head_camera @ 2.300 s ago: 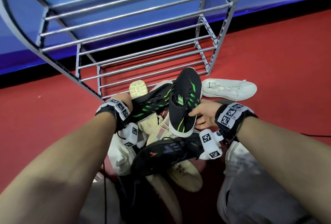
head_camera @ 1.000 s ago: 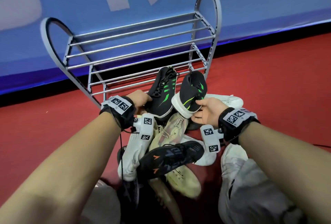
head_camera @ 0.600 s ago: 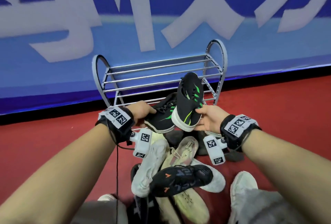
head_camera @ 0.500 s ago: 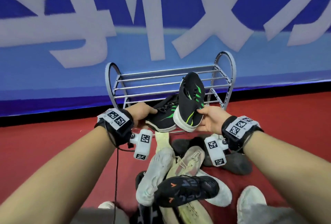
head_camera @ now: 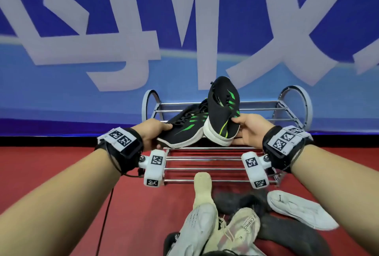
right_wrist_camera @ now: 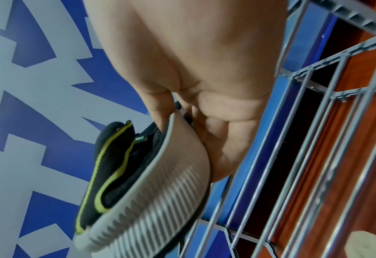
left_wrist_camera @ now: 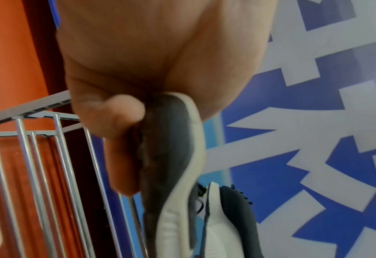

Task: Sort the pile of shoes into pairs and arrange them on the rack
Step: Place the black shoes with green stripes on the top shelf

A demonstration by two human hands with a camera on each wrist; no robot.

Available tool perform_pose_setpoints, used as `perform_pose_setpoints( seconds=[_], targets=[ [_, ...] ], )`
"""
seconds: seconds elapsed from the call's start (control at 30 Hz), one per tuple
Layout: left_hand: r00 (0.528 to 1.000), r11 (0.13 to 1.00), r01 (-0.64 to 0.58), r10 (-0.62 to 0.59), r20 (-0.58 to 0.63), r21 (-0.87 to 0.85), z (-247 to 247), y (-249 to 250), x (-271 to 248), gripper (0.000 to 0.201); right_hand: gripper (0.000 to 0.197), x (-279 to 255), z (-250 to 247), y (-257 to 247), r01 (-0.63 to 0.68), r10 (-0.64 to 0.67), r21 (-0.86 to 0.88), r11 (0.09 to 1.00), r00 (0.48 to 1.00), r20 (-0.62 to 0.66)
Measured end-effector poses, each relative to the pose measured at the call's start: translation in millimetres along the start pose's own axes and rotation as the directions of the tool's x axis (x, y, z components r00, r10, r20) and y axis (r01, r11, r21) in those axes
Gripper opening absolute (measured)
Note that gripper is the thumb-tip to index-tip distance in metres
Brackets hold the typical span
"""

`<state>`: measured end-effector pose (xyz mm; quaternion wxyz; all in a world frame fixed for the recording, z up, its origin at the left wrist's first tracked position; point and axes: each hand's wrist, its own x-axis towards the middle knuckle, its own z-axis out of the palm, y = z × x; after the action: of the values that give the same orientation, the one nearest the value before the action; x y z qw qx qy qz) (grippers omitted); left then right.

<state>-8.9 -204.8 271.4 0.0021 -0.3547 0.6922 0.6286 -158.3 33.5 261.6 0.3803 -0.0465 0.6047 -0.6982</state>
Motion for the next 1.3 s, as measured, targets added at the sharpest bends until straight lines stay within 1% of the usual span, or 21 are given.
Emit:
perform_pose_setpoints(
  seconds=[0.1, 0.2, 0.3, 0.37, 0.43, 0.5, 0.6, 0.67, 0.73, 0.8, 0.83, 0.9, 0.93, 0.97, 1.0, 1.07, 1.1, 1.13, 1.17, 1.23, 1.3],
  targets=[
    [0.998, 0.99, -0.012, 0.005, -0.055, -0.14, 6.2, -7.7, 19.6, 0.021, 0.021, 19.6, 7.8, -4.2, 0.022, -0.022, 0.002, 1.0, 1.0, -0.013],
    [0.993, 0.973, -0.026, -0.001, -0.12, -0.228, 15.8, -14.1, 40.6, 0.03, 0.021, 37.4, 12.5, 2.9, 0.057, -0.057, -0.002, 0.998, 0.994, -0.09],
    [0.98, 0.963, -0.032, -0.022, -0.198, -0.267, 18.9, -12.6, 54.6, 0.023, 0.016, 51.1, 13.0, 8.6, 0.054, -0.059, -0.03, 0.998, 0.985, -0.161],
    [0.974, 0.955, -0.018, -0.05, -0.222, -0.296, 16.4, -11.5, 65.4, 0.021, 0.013, 60.8, 13.4, 8.5, 0.045, -0.052, -0.043, 0.998, 0.98, -0.19],
    [0.968, 0.954, -0.007, -0.069, -0.24, -0.301, 13.0, -10.7, 74.4, 0.02, 0.012, 71.4, 17.2, 7.5, 0.035, -0.047, -0.063, 0.997, 0.981, -0.189],
    [0.958, 0.952, -0.005, -0.083, -0.274, -0.307, 9.4, -11.0, 84.0, 0.024, 0.012, 81.4, 24.1, 7.2, 0.039, -0.057, -0.102, 0.994, 0.983, -0.174],
    [0.94, 0.949, -0.037, -0.073, -0.333, -0.314, 4.6, -14.9, 97.1, 0.034, 0.015, 94.8, 36.3, 10.6, 0.086, -0.113, -0.183, 0.979, 0.983, -0.146],
    [0.931, 0.946, -0.059, -0.063, -0.359, -0.318, 3.5, -17.5, 99.8, 0.036, 0.019, 103.4, 43.4, 15.5, 0.123, -0.159, -0.241, 0.963, 0.978, -0.135],
    [0.931, 0.958, -0.054, -0.054, -0.362, -0.281, 2.9, -20.2, 99.3, 0.033, 0.019, 107.9, 50.0, 21.7, 0.158, -0.202, -0.297, 0.942, 0.971, -0.124],
    [0.932, 0.976, -0.052, -0.029, -0.36, -0.213, 3.0, -21.9, 97.2, 0.025, 0.02, 112.1, 53.7, 27.8, 0.191, -0.247, -0.354, 0.916, 0.961, -0.121],
    [0.932, 0.986, -0.051, -0.01, -0.362, -0.159, 3.8, -21.5, 95.2, 0.025, 0.02, 113.5, 54.9, 29.6, 0.201, -0.265, -0.386, 0.9, 0.957, -0.12],
    [0.92, 0.998, -0.042, 0.056, -0.389, 0.045, 4.9, -21.8, 93.9, 0.042, 0.02, 114.1, 56.6, 30.6, 0.212, -0.297, -0.496, 0.842, 0.95, -0.099],
    [0.913, 0.984, -0.025, 0.094, -0.398, 0.176, 5.6, -21.9, 92.2, 0.051, 0.022, 113.1, 57.9, 29.8, 0.218, -0.315, -0.568, 0.794, 0.946, -0.078],
    [0.91, 0.952, -0.004, 0.131, -0.394, 0.306, 7.4, -22.2, 89.0, 0.058, 0.026, 111.0, 59.5, 28.7, 0.219, -0.326, -0.647, 0.73, 0.944, -0.049],
    [0.908, 0.901, 0.022, 0.163, -0.385, 0.434, 9.8, -23.9, 87.3, 0.067, 0.033, 106.7, 61.3, 27.7, 0.202, -0.323, -0.736, 0.646, 0.946, -0.023],
    [0.9, 0.755, 0.05, 0.251, -0.357, 0.654, 14.5, -27.1, 83.7, 0.088, 0.052, 100.9, 62.3, 27.4, 0.168, -0.355, -0.883, 0.439, 0.935, 0.001],
    [0.895, 0.684, 0.045, 0.296, -0.334, 0.728, 16.6, -28.9, 83.2, 0.096, 0.06, 99.8, 61.1, 27.4, 0.175, -0.384, -0.908, 0.381, 0.923, 0.017],
    [0.893, 0.623, 0.031, 0.333, -0.301, 0.782, 18.8, -31.4, 82.9, 0.099, 0.067, 97.9, 60.1, 26.9, 0.201, -0.402, -0.905, 0.375, 0.915, 0.037],
    [0.897, 0.562, 0.018, 0.357, -0.262, 0.827, 21.4, -34.2, 81.6, 0.096, 0.074, 96.1, 58.5, 27.4, 0.227, -0.397, -0.892, 0.392, 0.916, 0.059],
    [0.893, 0.449, 0.004, 0.401, -0.206, 0.893, 25.2, -43.2, 80.2, 0.076, 0.084, 94.7, 56.0, 33.5, 0.236, -0.352, -0.887, 0.397, 0.932, 0.09],
    [0.868, 0.374, -0.003, 0.461, -0.183, 0.927, 27.1, -53.4, 78.8, 0.059, 0.087, 98.9, 55.4, 45.2, 0.222, -0.331, -0.897, 0.381, 0.939, 0.092]
  ],
)
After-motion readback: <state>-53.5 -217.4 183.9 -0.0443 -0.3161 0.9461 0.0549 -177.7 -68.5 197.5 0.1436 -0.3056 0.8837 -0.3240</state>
